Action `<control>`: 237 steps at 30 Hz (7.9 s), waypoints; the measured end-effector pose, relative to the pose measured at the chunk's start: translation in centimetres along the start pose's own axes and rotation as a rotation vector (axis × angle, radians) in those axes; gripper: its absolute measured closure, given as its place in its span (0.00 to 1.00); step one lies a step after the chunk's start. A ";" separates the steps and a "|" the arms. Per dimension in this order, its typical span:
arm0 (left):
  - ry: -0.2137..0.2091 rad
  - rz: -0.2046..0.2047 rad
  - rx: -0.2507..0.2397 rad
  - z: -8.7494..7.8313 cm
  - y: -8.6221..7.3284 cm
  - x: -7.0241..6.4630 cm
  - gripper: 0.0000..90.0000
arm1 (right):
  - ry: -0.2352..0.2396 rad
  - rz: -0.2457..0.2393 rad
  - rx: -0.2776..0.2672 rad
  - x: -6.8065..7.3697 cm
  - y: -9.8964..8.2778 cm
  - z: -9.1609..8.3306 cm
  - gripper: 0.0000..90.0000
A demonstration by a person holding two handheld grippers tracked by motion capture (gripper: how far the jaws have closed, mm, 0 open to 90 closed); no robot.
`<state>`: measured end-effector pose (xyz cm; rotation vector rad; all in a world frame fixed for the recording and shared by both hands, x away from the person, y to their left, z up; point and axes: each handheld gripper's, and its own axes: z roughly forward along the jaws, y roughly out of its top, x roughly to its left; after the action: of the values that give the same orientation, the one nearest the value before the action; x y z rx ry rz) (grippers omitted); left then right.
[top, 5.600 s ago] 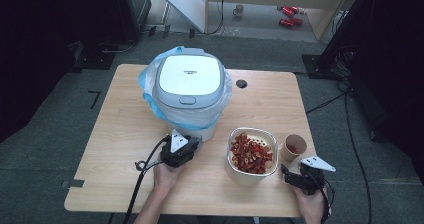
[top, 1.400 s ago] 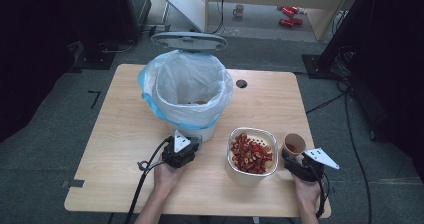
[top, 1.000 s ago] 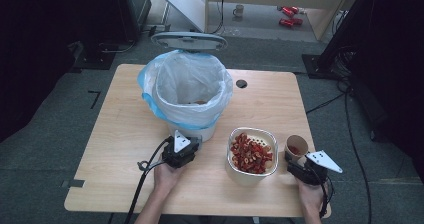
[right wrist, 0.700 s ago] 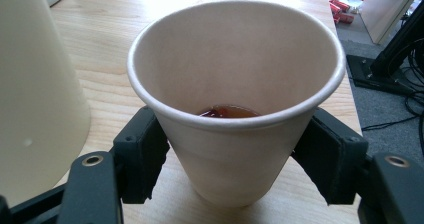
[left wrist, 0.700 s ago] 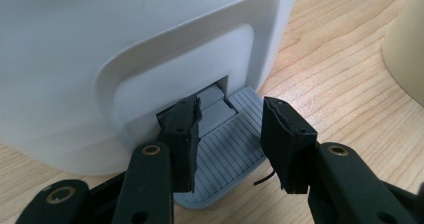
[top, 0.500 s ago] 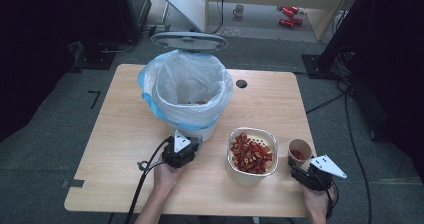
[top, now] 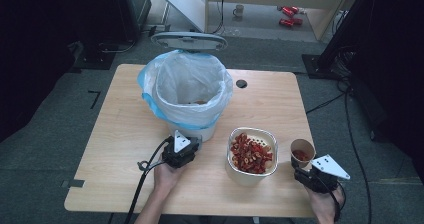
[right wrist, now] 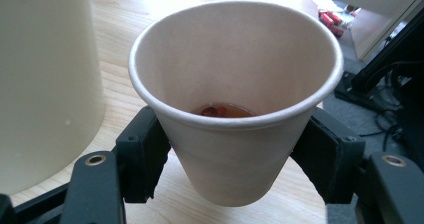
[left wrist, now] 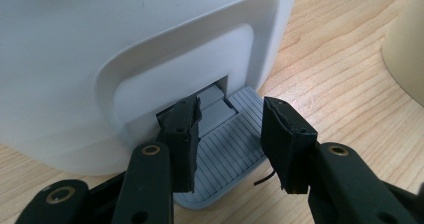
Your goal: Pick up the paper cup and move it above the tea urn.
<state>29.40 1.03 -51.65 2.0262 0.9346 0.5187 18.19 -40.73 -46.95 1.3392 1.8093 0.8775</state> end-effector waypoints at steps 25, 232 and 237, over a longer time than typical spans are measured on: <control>-0.001 -0.001 0.000 0.0 0.0 0.0 0.66 | -0.278 -0.953 0.035 7.3 10.7 -5.6 0.39; 0.000 -0.001 0.001 -0.1 0.0 0.1 0.65 | 0.615 -0.092 -0.125 13.9 29.3 7.1 0.26; 0.000 -0.001 0.002 -0.1 0.0 0.1 0.65 | 0.609 -0.079 -0.139 13.2 29.0 6.6 0.26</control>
<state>29.40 1.13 -51.62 2.0268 0.9365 0.5175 35.07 -20.53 -27.81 0.9611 2.1770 1.4499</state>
